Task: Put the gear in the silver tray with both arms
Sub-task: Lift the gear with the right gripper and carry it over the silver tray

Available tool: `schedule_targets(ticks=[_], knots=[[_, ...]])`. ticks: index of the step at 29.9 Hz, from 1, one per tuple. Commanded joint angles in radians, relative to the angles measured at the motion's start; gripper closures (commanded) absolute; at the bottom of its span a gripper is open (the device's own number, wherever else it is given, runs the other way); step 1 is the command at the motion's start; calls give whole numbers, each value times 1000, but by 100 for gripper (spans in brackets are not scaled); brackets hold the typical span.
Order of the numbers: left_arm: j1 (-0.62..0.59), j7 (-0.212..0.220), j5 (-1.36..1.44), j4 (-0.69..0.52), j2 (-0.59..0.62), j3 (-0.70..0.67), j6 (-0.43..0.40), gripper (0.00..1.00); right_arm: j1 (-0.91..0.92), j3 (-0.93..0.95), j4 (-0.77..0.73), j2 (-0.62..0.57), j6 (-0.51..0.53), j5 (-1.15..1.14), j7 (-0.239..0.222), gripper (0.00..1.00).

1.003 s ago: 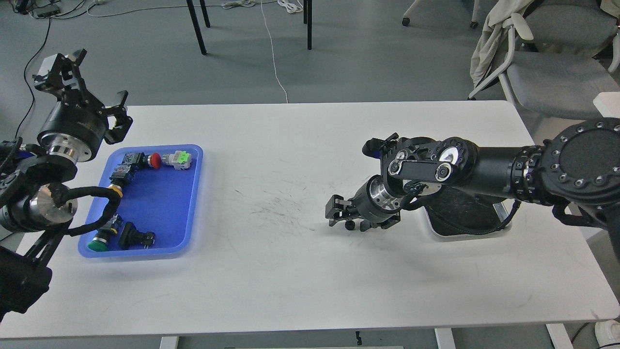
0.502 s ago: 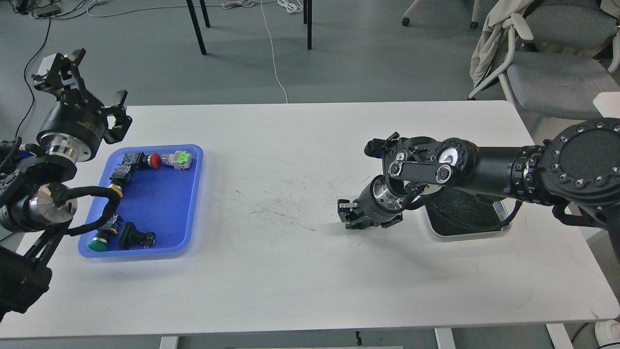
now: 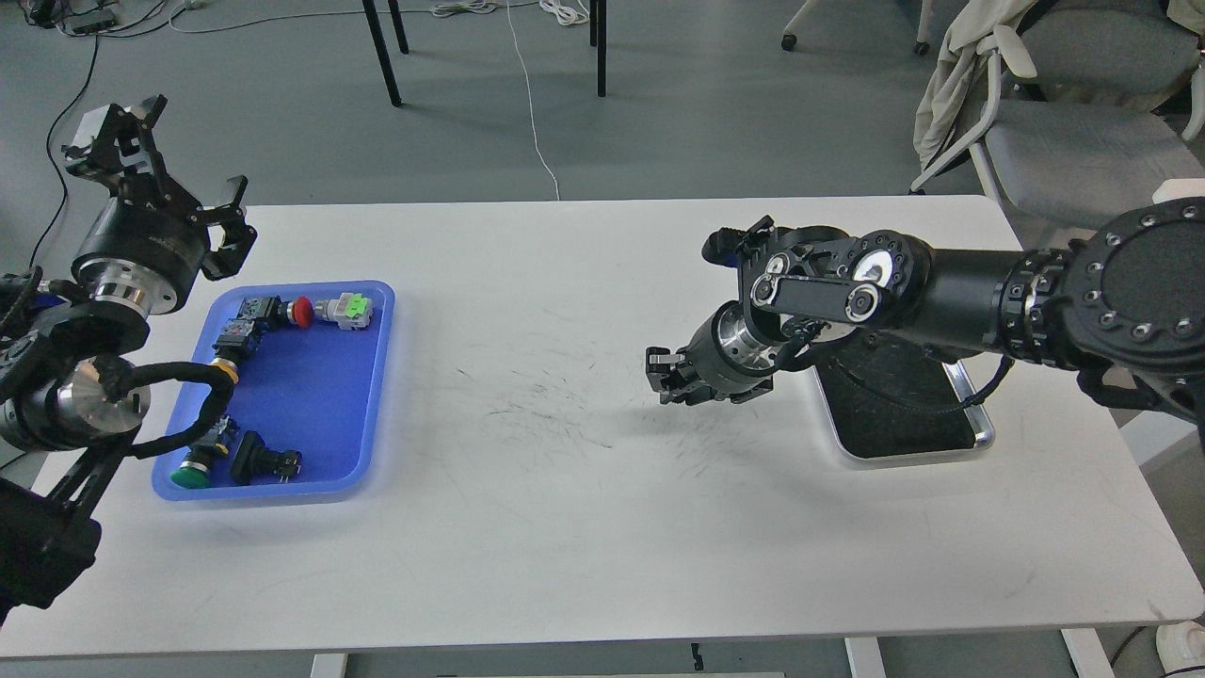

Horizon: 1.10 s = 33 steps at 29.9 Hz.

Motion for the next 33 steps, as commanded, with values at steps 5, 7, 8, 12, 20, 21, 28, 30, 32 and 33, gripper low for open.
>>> schedule_targets(ticks=[5, 7, 8, 12, 20, 21, 28, 30, 32, 33], knots=[[0, 2, 0, 3, 5, 2, -1, 2, 131, 62, -27, 0, 0, 10, 20, 98], [-1, 2, 0, 3, 5, 2, -1, 2, 171, 62, -17, 0, 0, 6, 20, 98], [-1, 2, 0, 3, 5, 2, -1, 2, 183, 62, -11, -17, 0, 6, 20, 98], [-1, 2, 2, 3, 5, 11, -1, 2, 216, 61, 33, -193, 0, -11, 22, 98], [-7, 2, 0, 3, -3, 18, -1, 2, 196, 64, 141, -497, -33, -183, 40, 98], [-7, 2, 0, 3, -4, 18, -1, 2, 182, 64, 154, -521, -50, -209, 51, 98], [-12, 4, 0, 0, -3, 18, 0, 2, 11, 134, 237, -666, -183, -381, 94, 98], [-12, 4, 0, 0, -4, 18, 0, 2, -60, 171, 239, -690, -226, -456, 106, 98], [-12, 4, 0, 0, -7, 20, 0, 2, -132, 210, 239, -703, -268, -511, 123, 98], [-12, 4, 0, 0, -9, 20, 0, 2, -166, 226, 240, -704, -283, -530, 129, 98]])
